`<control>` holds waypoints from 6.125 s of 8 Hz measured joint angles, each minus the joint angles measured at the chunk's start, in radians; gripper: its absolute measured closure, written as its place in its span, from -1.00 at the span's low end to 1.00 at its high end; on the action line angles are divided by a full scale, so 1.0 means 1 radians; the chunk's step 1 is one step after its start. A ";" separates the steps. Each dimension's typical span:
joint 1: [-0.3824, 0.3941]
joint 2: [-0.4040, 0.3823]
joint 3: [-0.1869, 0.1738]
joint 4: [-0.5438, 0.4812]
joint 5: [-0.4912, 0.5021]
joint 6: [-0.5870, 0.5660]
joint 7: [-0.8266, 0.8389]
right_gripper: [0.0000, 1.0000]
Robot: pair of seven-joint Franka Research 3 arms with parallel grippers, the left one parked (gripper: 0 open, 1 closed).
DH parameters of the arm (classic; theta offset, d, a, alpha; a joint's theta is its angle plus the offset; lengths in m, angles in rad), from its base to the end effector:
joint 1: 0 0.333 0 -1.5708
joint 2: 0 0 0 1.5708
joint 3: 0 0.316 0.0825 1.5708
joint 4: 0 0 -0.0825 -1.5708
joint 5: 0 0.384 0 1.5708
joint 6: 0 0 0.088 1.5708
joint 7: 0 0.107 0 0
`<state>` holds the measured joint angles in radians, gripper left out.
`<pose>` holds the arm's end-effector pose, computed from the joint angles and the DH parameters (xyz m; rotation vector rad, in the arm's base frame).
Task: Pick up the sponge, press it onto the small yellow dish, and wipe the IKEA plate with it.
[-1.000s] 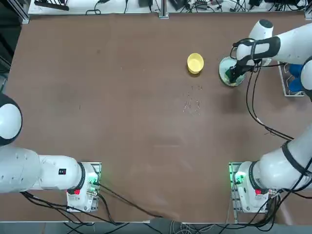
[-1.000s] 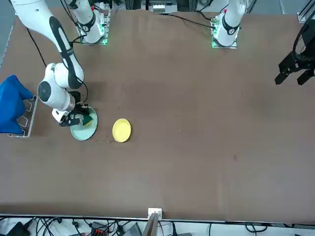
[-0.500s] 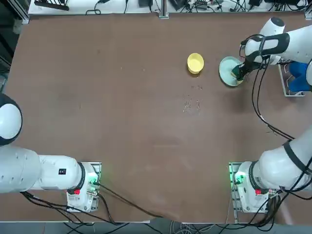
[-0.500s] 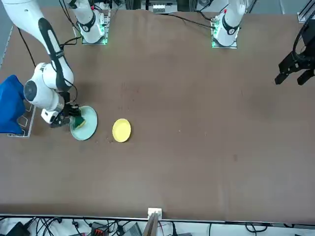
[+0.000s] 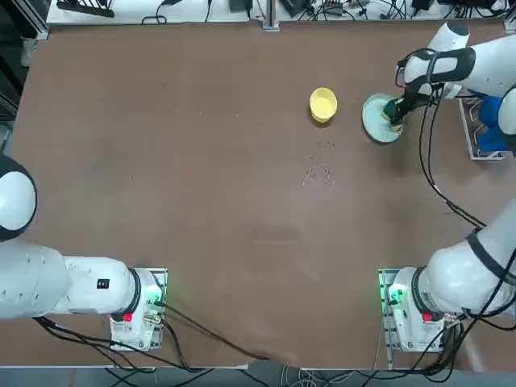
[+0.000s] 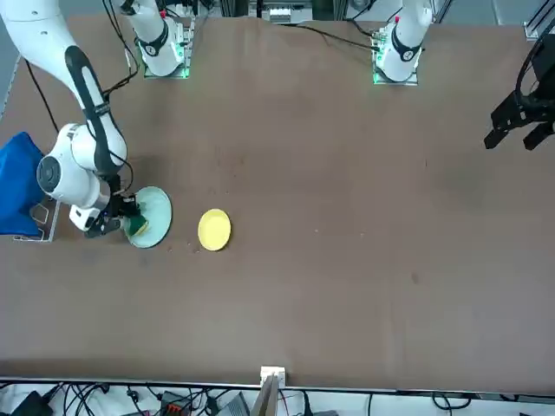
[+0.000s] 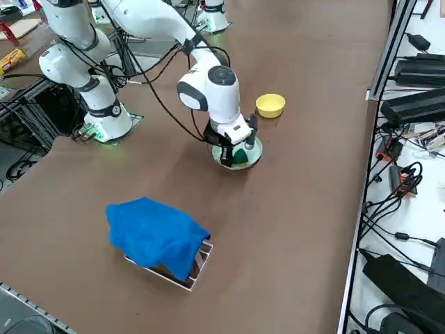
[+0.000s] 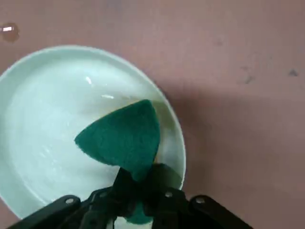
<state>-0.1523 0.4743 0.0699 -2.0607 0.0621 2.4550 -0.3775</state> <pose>0.5817 -0.0481 0.1949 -3.0324 -0.3642 0.0941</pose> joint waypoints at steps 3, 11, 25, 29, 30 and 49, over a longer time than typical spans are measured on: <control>0.028 0.042 0.024 0.065 0.040 -0.002 0.002 0.81; 0.147 0.010 0.025 0.007 0.173 0.011 0.122 0.81; -0.021 -0.077 0.016 -0.125 0.189 -0.032 -0.129 0.82; -0.022 0.013 0.014 0.030 0.185 -0.079 -0.157 0.82; -0.019 0.031 0.016 0.063 0.185 -0.092 -0.157 0.82; 0.682 -0.354 0.039 -0.374 0.187 0.230 0.813 0.82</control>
<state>0.5300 0.1203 0.1092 -2.4351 0.2493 2.6853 0.4353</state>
